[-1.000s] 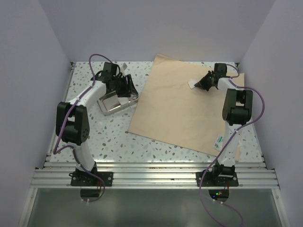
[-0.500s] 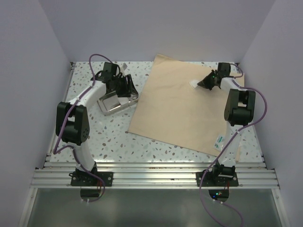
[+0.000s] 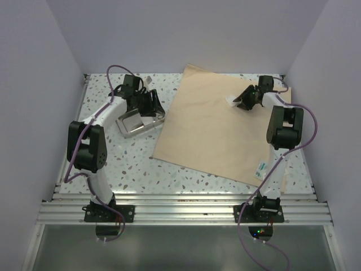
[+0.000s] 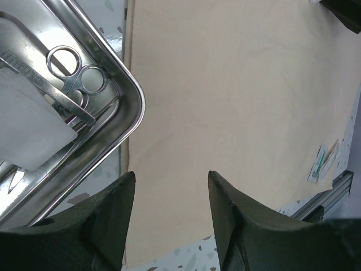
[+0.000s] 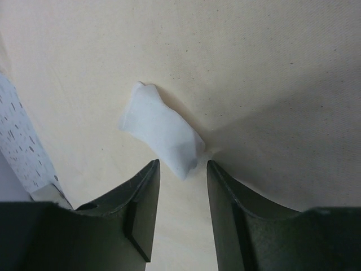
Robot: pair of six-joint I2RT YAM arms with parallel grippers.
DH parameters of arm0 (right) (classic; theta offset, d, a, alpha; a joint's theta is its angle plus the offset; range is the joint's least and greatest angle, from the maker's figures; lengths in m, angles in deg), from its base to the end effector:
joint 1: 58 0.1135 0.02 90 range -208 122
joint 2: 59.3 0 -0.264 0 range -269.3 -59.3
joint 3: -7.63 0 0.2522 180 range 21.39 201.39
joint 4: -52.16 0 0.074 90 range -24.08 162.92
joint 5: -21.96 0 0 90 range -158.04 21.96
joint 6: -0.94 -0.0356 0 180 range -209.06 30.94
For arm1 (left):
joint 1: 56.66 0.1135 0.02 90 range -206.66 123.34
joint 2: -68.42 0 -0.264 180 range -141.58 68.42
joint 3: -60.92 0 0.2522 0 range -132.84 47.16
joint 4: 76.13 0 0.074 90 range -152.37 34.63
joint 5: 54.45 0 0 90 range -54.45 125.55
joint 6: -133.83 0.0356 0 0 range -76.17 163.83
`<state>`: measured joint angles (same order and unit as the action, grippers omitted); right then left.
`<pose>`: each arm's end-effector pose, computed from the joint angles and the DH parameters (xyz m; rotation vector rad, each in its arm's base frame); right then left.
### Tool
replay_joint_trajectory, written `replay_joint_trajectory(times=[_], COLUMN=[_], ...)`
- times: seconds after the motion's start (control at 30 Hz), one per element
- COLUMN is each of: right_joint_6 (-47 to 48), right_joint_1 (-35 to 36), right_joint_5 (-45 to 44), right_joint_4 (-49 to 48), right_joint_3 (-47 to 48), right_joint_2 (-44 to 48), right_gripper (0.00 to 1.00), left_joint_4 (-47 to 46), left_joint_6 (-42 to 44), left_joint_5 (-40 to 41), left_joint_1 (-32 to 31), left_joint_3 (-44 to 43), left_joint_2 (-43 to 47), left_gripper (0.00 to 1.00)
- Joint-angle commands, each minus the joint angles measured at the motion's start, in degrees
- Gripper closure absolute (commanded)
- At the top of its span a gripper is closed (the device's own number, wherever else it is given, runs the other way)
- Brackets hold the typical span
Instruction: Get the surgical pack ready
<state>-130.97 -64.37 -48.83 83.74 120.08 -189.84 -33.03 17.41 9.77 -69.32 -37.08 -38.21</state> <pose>0.4992 -0.0439 0.1538 0.8760 2.3325 0.6795 0.3972 -0.1051 0.2453 -0.1037 2.5387 -0.8402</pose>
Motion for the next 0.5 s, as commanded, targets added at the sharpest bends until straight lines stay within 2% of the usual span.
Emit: replay_joint_trajectory(times=[0.0,0.47], right_joint_6=[1.75,-3.61], right_joint_1=[-0.31,-0.31], right_joint_5=[-0.83,1.54], right_joint_4=[0.73,-5.87], right_joint_3=[-0.77,-5.09], right_joint_2=[4.76,1.43], right_gripper=[0.55,0.53], left_joint_4=[-1.48,-2.53], left_joint_6=[0.49,-0.48], left_joint_5=[-1.29,-2.69], left_joint_1=[0.27,0.27], left_joint_3=[-1.62,-0.04], left_joint_2=[-0.07,0.46], left_gripper=[0.42,0.41])
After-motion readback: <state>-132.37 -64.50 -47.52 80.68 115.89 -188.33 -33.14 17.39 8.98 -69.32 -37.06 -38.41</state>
